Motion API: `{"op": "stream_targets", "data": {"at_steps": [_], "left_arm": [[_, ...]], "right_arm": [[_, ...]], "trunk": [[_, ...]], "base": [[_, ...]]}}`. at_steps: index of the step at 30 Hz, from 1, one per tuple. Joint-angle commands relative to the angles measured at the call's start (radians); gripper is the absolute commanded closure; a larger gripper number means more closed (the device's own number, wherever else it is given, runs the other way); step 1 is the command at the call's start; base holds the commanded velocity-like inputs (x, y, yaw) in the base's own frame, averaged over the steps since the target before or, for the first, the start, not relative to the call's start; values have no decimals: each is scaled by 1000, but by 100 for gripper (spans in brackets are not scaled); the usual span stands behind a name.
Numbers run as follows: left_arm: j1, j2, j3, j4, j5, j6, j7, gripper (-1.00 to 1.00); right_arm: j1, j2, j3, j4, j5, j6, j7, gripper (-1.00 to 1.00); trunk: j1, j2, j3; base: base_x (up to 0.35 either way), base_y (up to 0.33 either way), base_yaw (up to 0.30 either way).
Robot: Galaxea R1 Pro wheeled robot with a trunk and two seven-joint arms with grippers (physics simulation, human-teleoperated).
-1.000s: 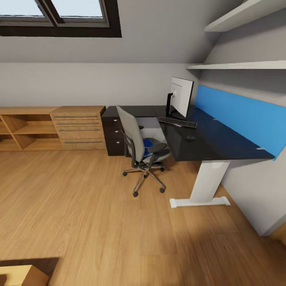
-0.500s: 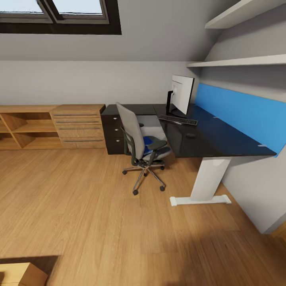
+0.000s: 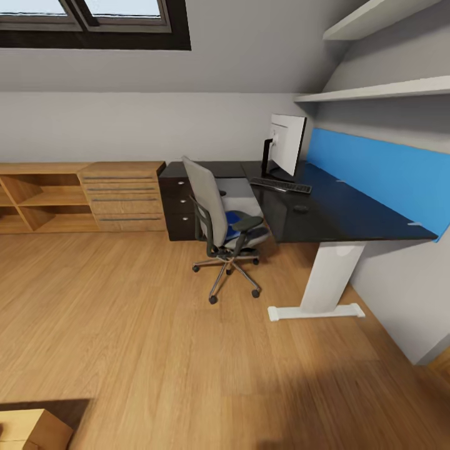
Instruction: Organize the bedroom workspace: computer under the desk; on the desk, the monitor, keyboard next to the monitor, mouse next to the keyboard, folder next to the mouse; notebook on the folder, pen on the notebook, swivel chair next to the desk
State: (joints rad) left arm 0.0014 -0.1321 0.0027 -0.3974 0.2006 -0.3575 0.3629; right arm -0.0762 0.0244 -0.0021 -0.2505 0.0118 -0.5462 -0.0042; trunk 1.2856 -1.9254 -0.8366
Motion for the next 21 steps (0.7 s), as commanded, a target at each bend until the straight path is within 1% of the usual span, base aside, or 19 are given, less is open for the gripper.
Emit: {"op": "stream_targets", "data": {"at_steps": [1,8,12,14,15,16,17,18,20,21], "left_arm": [[0,0,0,-2,6,-3,0,-100],[0,-1,0,-16,6,0,-1,-100],[-1,-2,0,-78,8,5,1,-100],[-3,1,1,-126,10,31,0,-100],[-4,5,1,-159,11,70,1,-100],[-5,7,2,-176,11,95,1,-100],[-9,9,2,-216,11,154,2,-100],[-12,9,3,-237,11,185,2,-100],[-35,10,3,-323,11,316,2,-100],[-54,10,3,-363,12,377,2,-100]], "right_arm": [[0,0,-1,0,2,-3,0,-100],[0,0,0,1,5,-4,-1,-100],[0,1,0,-11,5,0,-5,-100],[-4,1,-1,-43,4,6,-8,-100],[-13,1,-3,-71,1,20,-11,-100],[-19,0,-4,-84,0,33,-12,-100],[-36,-1,-6,-103,-3,72,-14,-100],[-46,-1,-7,-111,-3,97,-15,-100],[-96,-2,-9,-129,-4,206,-18,-100],[-135,-3,-9,-134,-3,258,-20,-100]], "trunk": [[4,-8,-4],[31,-57,-26],[46,-85,-38],[54,-99,-45],[58,-106,-48],[61,-113,-51],[65,-120,-54],[69,-127,-57],[77,-141,-63],[81,-148,-67]], "base": [[0,0,0],[0,0,0],[0,0,0],[0,0,0],[0,0,0],[0,0,0],[0,0,0],[0,0,0],[0,0,0],[0,0,0]]}}
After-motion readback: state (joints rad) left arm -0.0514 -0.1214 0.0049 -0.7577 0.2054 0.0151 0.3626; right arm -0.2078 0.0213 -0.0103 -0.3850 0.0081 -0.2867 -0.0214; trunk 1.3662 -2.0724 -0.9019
